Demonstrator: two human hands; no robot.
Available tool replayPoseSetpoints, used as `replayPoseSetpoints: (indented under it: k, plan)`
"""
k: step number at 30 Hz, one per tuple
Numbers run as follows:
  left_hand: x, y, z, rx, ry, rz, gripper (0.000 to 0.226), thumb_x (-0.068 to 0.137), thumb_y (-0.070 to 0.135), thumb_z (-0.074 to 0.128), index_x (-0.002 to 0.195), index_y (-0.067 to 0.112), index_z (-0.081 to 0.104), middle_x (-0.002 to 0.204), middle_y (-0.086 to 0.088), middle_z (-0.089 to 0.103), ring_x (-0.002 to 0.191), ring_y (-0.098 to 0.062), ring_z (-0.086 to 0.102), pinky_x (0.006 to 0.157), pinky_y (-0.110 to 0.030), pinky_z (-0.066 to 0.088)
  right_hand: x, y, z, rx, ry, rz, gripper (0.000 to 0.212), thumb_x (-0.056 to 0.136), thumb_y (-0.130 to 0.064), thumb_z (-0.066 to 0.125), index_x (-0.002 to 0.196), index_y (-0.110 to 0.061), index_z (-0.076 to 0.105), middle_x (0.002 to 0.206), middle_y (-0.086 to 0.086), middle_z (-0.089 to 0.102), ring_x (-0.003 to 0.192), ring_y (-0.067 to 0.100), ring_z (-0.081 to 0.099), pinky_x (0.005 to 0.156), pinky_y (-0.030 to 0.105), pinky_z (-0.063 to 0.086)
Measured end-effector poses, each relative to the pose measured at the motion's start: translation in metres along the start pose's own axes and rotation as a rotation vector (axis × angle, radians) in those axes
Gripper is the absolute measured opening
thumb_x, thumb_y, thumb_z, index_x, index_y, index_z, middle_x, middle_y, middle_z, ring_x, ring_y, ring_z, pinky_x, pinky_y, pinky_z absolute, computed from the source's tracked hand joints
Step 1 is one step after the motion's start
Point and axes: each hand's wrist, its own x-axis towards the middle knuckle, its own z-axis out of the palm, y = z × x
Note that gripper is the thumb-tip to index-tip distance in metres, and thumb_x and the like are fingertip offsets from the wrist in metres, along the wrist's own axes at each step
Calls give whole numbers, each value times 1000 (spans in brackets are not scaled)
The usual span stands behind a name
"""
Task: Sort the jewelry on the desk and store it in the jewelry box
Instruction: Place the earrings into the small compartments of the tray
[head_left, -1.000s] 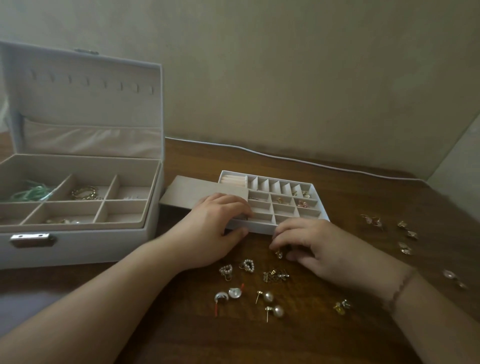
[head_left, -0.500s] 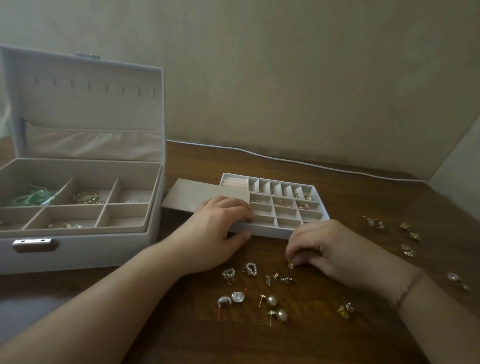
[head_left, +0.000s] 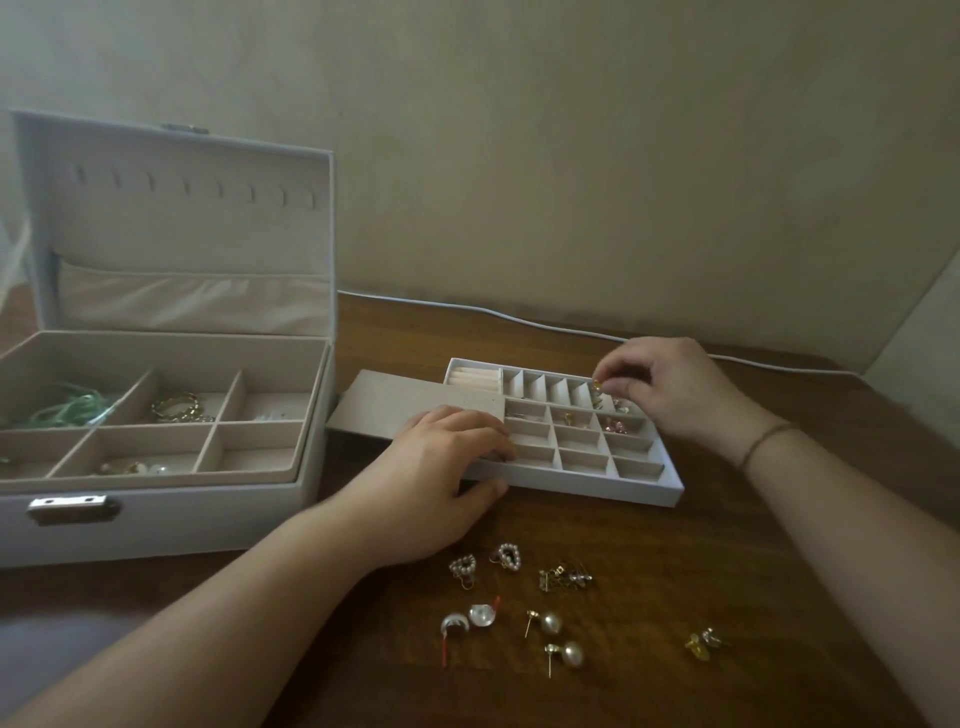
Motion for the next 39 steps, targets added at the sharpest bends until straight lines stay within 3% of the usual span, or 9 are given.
replayPoseSetpoints:
  k: [5, 8, 10, 16, 22, 25, 30, 35, 39]
  plan:
    - [0, -1, 0, -8, 5, 12, 30, 95, 38, 58, 124, 39, 58, 136, 23, 48, 130, 4, 33, 116, -29, 26, 36, 15, 17, -483, -251, -192, 31, 86, 2, 62, 106, -22, 67, 107, -9, 59, 93, 7, 55, 82, 21, 48]
    - [0, -2, 1, -8, 2, 13, 30, 95, 38, 58, 125, 39, 57, 136, 23, 47, 131, 3, 33, 117, -29, 24, 41, 14, 22, -599, -305, -264, 32, 88, -4, 62, 110, -27, 63, 111, -12, 54, 91, 4, 45, 82, 23, 49]
    - [1, -3, 1, -8, 5, 15, 30, 95, 37, 58, 125, 39, 58, 136, 22, 48, 131, 3, 33, 117, -28, 24, 41, 16, 23, -533, -284, -258, 25, 92, -8, 59, 107, -27, 65, 107, -13, 54, 93, 4, 51, 83, 24, 50]
    - [0, -3, 1, -11, 13, 20, 30, 95, 37, 57, 124, 37, 58, 136, 21, 48, 130, 2, 33, 116, -30, 26, 30, 17, 20, 188, -81, 28, 27, 91, 3, 57, 99, -21, 68, 94, -7, 68, 88, 5, 64, 73, 16, 53]
    - [0, -4, 1, -8, 11, 17, 30, 95, 37, 58, 124, 38, 58, 135, 22, 48, 130, 2, 34, 117, -32, 26, 24, 16, 14, 270, -90, 124, 33, 94, 2, 52, 104, -25, 68, 95, -12, 69, 83, 4, 67, 75, 24, 57]
    - [0, -5, 0, -2, 6, 19, 30, 95, 37, 58, 124, 38, 58, 135, 23, 48, 130, 4, 33, 116, -29, 25, 14, 19, -2, 292, 47, 118, 30, 93, 1, 56, 105, -24, 67, 98, -13, 69, 86, -1, 64, 72, 13, 50]
    - [0, -5, -1, -6, 1, 18, 30, 94, 36, 59, 124, 39, 58, 134, 25, 47, 129, 6, 32, 113, -24, 25, -41, 51, -62, 516, 321, 203, 40, 93, 10, 48, 94, -26, 65, 85, -8, 71, 66, -3, 63, 55, 11, 50]
    - [0, -6, 0, -5, -14, 6, 30, 92, 38, 59, 121, 44, 57, 132, 29, 45, 130, 6, 33, 114, -29, 29, -112, 98, -80, 303, 426, 483, 62, 91, 10, 50, 79, -47, 71, 80, -12, 72, 64, -4, 62, 51, 7, 47]
    - [1, -5, 1, 8, -8, 4, 29, 90, 39, 59, 118, 46, 57, 129, 31, 46, 128, 8, 35, 111, -28, 31, -125, 92, -56, -45, 253, 474, 28, 92, -11, 61, 102, -37, 68, 101, -5, 67, 82, 5, 59, 72, 22, 44]
